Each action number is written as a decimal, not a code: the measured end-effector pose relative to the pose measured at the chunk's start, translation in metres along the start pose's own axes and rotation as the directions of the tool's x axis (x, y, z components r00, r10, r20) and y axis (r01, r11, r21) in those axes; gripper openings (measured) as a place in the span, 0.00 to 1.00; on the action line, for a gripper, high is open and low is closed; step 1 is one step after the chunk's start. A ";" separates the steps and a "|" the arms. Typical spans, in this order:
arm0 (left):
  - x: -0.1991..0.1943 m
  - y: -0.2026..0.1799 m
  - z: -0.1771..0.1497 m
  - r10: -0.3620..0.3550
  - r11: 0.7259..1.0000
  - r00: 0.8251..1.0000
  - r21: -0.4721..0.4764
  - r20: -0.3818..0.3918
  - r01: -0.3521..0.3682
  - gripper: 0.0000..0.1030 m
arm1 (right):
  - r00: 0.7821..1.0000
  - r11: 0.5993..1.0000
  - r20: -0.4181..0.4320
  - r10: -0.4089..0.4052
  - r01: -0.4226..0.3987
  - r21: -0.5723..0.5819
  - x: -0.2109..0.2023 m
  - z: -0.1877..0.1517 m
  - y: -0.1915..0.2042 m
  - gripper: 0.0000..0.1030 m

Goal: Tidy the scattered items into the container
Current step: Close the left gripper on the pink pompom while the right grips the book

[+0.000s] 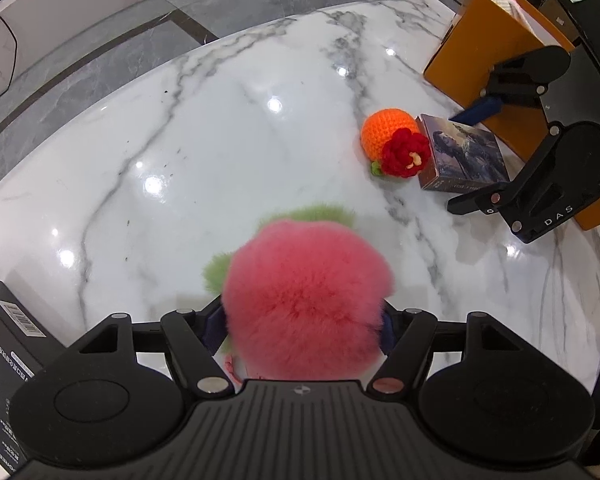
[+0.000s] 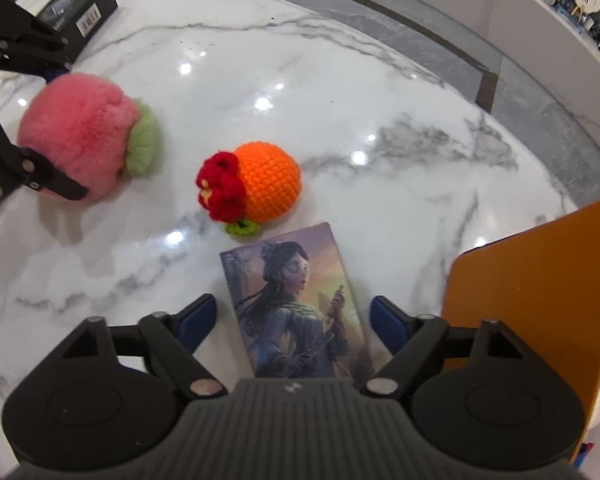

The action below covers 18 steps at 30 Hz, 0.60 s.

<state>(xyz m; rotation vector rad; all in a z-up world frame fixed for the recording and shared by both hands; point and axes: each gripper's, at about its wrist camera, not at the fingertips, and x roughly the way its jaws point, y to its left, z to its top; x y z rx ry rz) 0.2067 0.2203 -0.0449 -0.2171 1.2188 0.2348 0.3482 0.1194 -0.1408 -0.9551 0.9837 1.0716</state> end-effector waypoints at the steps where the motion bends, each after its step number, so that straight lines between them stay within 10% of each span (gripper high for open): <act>1: -0.001 0.000 0.000 0.003 1.000 1.000 -0.001 0.005 -0.003 0.70 | 1.000 1.000 -0.001 0.000 0.000 0.002 -0.001 0.000 0.000 0.74; 18: -0.023 -0.009 -0.006 0.005 0.999 1.000 0.049 0.007 -0.006 0.53 | 0.998 0.999 -0.050 -0.036 0.036 -0.009 -0.013 -0.010 0.008 0.63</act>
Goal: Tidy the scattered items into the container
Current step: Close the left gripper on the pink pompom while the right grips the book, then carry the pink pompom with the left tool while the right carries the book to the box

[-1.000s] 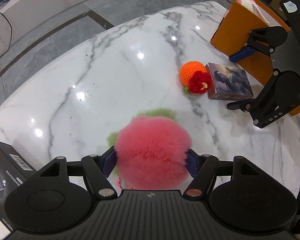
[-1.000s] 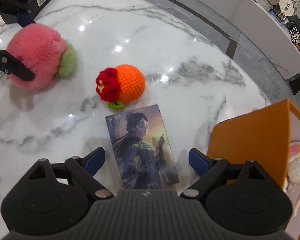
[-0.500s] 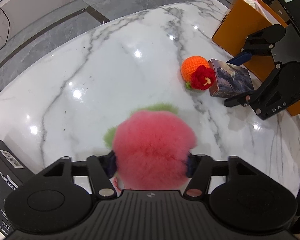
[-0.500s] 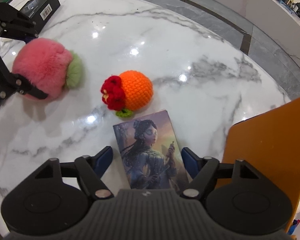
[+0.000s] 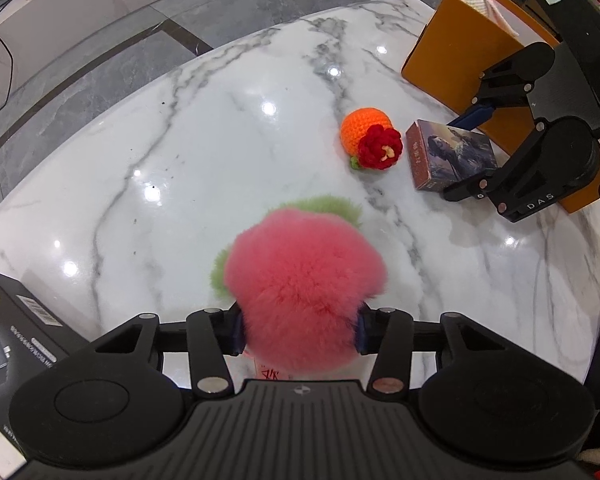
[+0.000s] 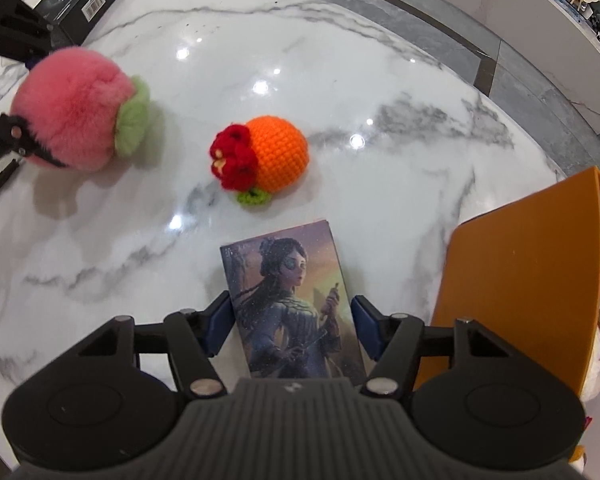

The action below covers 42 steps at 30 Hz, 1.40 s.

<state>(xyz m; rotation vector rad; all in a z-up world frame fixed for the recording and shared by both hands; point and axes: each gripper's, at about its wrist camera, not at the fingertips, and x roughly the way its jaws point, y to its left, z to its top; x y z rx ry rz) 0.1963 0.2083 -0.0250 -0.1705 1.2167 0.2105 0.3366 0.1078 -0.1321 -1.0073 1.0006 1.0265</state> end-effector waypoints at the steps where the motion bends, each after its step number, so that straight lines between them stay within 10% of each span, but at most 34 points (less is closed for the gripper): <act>1: -0.001 0.000 0.000 0.002 1.000 1.000 0.001 0.000 -0.002 0.53 | 1.000 1.000 0.001 0.000 0.000 -0.001 -0.002 -0.001 0.000 0.63; 18: -0.083 -0.045 0.013 0.078 0.993 0.994 0.085 0.080 -0.085 0.49 | 0.991 0.996 0.117 -0.062 0.068 -0.054 -0.099 -0.015 0.014 0.63; 23: -0.118 -0.066 0.018 0.103 0.986 0.988 0.116 0.111 -0.116 0.19 | 0.980 0.992 0.169 -0.102 0.113 -0.062 -0.142 -0.024 0.016 0.63; 31: -0.158 -0.103 0.024 0.140 0.974 0.974 0.151 0.181 -0.168 0.18 | 0.960 0.985 0.236 -0.152 0.168 -0.048 -0.198 -0.048 0.016 0.63; 33: -0.156 -0.109 0.024 0.144 0.972 0.970 0.158 0.194 -0.176 0.23 | 0.957 0.984 0.245 -0.154 0.170 -0.045 -0.205 -0.056 0.016 0.63; 36: -0.140 -0.116 0.022 0.176 0.964 0.965 0.164 0.196 -0.209 0.77 | 0.957 0.985 0.246 -0.151 0.166 -0.043 -0.205 -0.065 0.016 0.63; 42: -0.092 -0.114 0.026 0.189 0.958 0.973 0.191 0.135 -0.213 0.80 | 0.968 0.988 0.218 -0.123 0.140 -0.063 -0.186 -0.075 0.014 0.63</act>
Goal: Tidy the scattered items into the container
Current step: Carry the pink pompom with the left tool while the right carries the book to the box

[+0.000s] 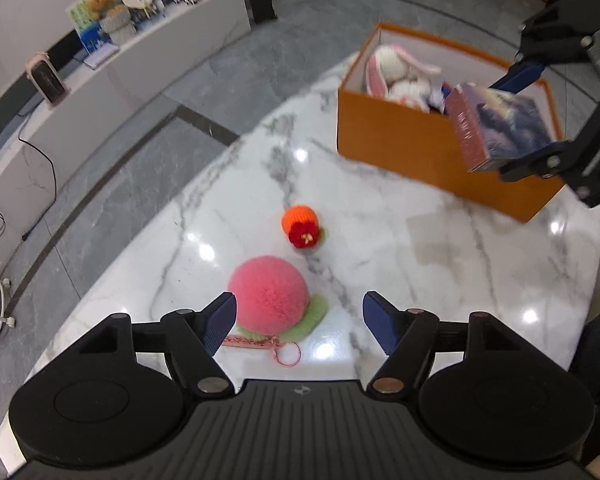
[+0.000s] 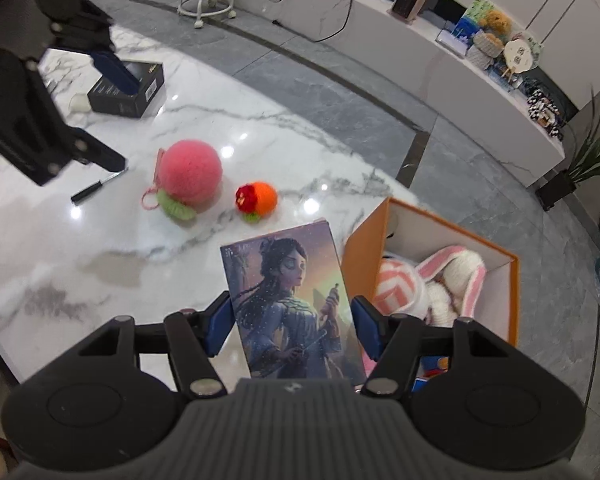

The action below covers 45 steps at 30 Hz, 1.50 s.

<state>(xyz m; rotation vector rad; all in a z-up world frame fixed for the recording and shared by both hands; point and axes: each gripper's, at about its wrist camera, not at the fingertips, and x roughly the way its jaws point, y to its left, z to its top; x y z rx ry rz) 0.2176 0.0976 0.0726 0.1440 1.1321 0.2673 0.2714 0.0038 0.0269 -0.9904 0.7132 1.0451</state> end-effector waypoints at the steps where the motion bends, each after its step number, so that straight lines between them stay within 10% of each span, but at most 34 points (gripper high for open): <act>1: 0.009 0.001 0.000 -0.004 1.000 1.000 -0.004 -0.011 0.004 0.80 | 1.000 1.000 -0.005 0.009 -0.009 -0.002 0.004 -0.001 0.000 0.63; 22: 0.135 0.045 -0.010 -0.083 0.987 0.989 -0.148 -0.121 0.064 0.71 | 0.984 0.989 -0.100 0.146 -0.143 0.036 0.125 0.007 -0.014 0.63; 29: 0.142 0.046 -0.016 -0.068 0.990 0.990 -0.131 -0.124 0.051 0.52 | 0.981 0.988 -0.119 0.156 -0.153 0.029 0.140 0.013 -0.011 0.63; 45: 0.101 0.054 -0.014 -0.045 0.993 0.995 -0.117 -0.093 0.034 0.47 | 0.987 0.993 -0.107 0.121 -0.121 0.005 0.115 0.016 -0.008 0.63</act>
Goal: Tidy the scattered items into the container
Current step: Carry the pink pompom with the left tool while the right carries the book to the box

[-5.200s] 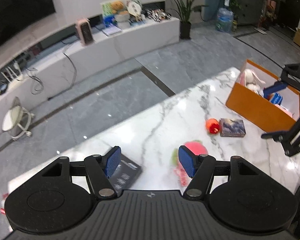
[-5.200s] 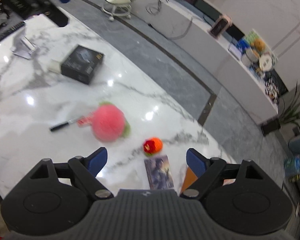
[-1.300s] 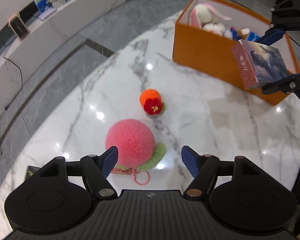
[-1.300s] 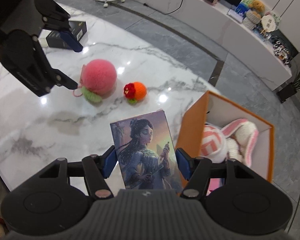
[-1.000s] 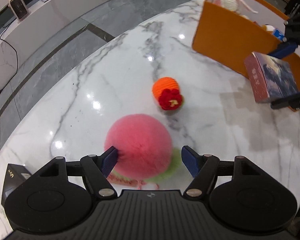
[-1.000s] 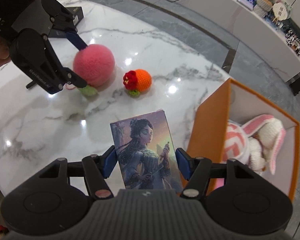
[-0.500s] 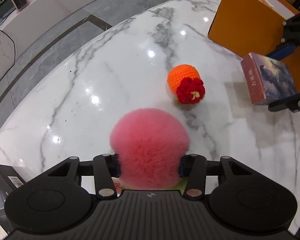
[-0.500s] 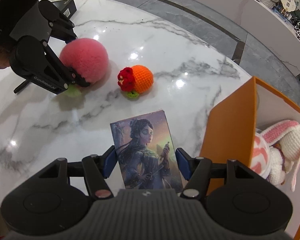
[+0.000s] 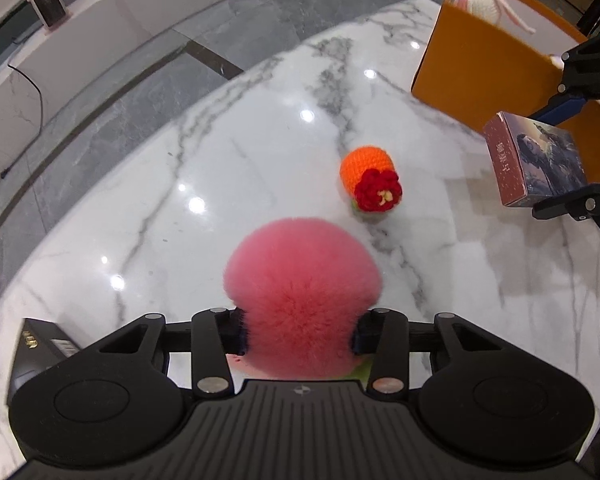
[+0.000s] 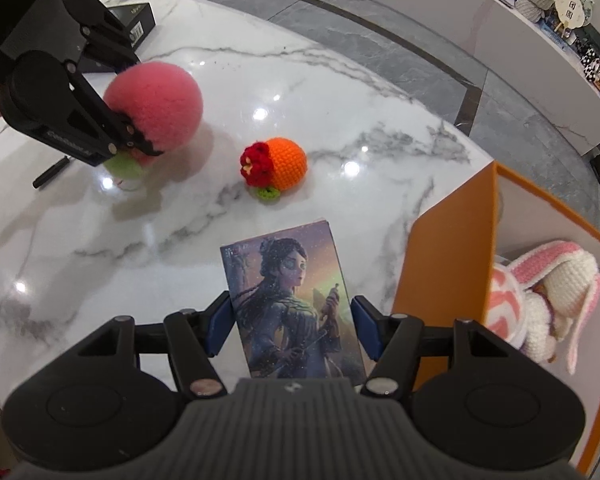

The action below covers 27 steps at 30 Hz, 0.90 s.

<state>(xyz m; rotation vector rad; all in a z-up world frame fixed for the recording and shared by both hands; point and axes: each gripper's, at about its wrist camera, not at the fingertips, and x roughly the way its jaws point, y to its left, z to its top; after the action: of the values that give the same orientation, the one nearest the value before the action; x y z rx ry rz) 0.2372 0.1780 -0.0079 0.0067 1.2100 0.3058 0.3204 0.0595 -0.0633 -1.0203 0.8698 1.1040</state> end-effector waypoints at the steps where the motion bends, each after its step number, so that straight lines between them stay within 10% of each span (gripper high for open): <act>1: -0.007 0.000 0.001 0.005 1.000 1.000 0.002 0.008 -0.005 0.47 | 1.000 1.000 0.004 -0.005 0.005 -0.005 -0.005 0.000 0.001 0.63; 17: -0.141 -0.067 0.062 0.037 0.991 0.971 0.120 0.234 -0.067 0.47 | 0.983 0.990 0.118 -0.143 0.143 0.012 -0.129 -0.035 -0.027 0.63; 27: -0.176 -0.154 0.114 -0.097 0.978 0.934 0.205 0.344 0.027 0.47 | 0.966 0.977 0.148 -0.213 0.206 0.062 -0.174 -0.080 -0.072 0.63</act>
<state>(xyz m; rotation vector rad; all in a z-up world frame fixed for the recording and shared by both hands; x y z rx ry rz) 0.3217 0.0069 0.1685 0.1882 0.8761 0.1197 0.3445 -0.0752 0.0891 -0.9514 0.6448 0.9648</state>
